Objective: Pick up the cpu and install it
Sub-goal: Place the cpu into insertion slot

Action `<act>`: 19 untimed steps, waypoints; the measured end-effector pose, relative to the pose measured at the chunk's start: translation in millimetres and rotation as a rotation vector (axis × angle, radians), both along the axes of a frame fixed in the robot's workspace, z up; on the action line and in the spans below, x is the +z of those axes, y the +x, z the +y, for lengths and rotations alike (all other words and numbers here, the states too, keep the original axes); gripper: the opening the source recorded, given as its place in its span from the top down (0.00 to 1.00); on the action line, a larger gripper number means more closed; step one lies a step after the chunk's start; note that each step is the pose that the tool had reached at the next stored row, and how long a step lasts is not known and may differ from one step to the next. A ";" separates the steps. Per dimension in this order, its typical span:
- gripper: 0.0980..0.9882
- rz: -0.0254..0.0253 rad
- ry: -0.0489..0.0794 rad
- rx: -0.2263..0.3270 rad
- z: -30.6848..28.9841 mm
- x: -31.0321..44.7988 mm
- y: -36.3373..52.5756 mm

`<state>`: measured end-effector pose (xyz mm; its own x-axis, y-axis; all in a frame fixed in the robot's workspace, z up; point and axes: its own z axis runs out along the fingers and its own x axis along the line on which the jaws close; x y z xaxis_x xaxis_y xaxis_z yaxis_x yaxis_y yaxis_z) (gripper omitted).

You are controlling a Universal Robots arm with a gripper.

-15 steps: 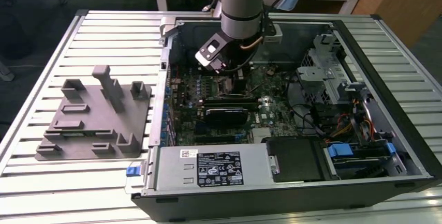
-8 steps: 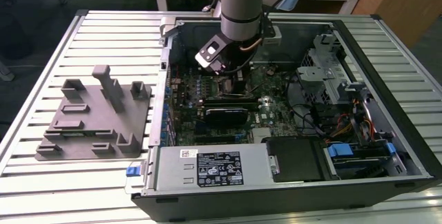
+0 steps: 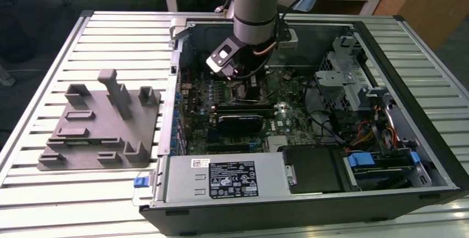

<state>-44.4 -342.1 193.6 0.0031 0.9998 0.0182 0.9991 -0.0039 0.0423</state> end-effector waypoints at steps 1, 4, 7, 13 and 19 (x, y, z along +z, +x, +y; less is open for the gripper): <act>0.50 -0.0001 0.000 0.000 0.0 -0.1 0.0; 0.50 -0.0002 0.000 0.000 0.2 -0.2 0.0; 0.50 -0.0001 0.000 0.000 0.7 -0.1 0.0; 0.50 0.0000 0.002 0.000 1.0 -0.8 0.0; 0.50 0.0000 0.002 0.000 1.0 -0.9 0.0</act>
